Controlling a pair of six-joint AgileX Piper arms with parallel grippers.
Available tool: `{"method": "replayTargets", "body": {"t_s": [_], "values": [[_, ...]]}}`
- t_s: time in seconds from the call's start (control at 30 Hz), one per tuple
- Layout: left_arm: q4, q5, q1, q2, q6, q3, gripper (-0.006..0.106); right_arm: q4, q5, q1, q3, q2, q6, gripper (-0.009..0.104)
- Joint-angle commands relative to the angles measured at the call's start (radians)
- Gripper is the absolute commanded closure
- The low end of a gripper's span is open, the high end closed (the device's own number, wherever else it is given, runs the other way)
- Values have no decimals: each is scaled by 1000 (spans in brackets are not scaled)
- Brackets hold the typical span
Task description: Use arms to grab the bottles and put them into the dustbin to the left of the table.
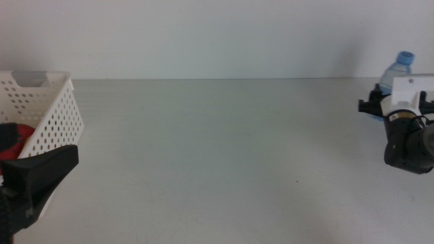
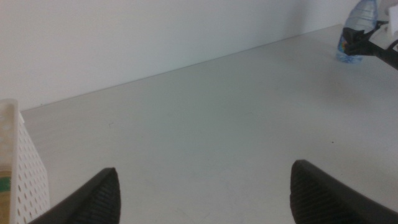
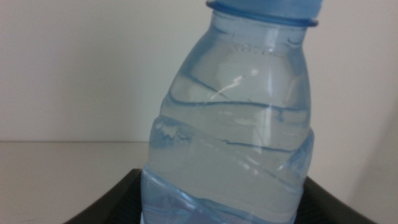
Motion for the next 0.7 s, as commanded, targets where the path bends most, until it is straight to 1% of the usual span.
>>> {"method": "replayTargets", "body": {"t_s": [0.0, 0.07, 0.17, 0.27, 0.33, 0.4, 0.47, 0.53, 0.67], "values": [[-1, -77, 2, 2, -13, -24, 7, -121, -36, 46, -24, -128, 16, 96], [-1, -77, 2, 2, -13, -24, 7, -177, 29, 90, -25, -197, 57, 96], [-1, -77, 2, 2, -13, -24, 7, -286, 151, 177, -44, -278, 168, 96], [-1, -77, 2, 2, -13, -24, 7, -421, 217, 282, -74, -319, 312, 96], [-1, -77, 2, 2, -13, -24, 7, -538, 223, 348, -103, -318, 425, 96], [-1, -77, 2, 2, -13, -24, 7, -640, 220, 405, -129, -304, 512, 96], [0, -77, 2, 2, -13, -24, 7, -723, 218, 457, -162, -281, 565, 96], [0, -77, 2, 2, -13, -24, 7, -763, 218, 508, -196, -247, 582, 96], [0, -77, 2, 2, -13, -24, 7, -771, 217, 579, -238, -179, 580, 96]]}}
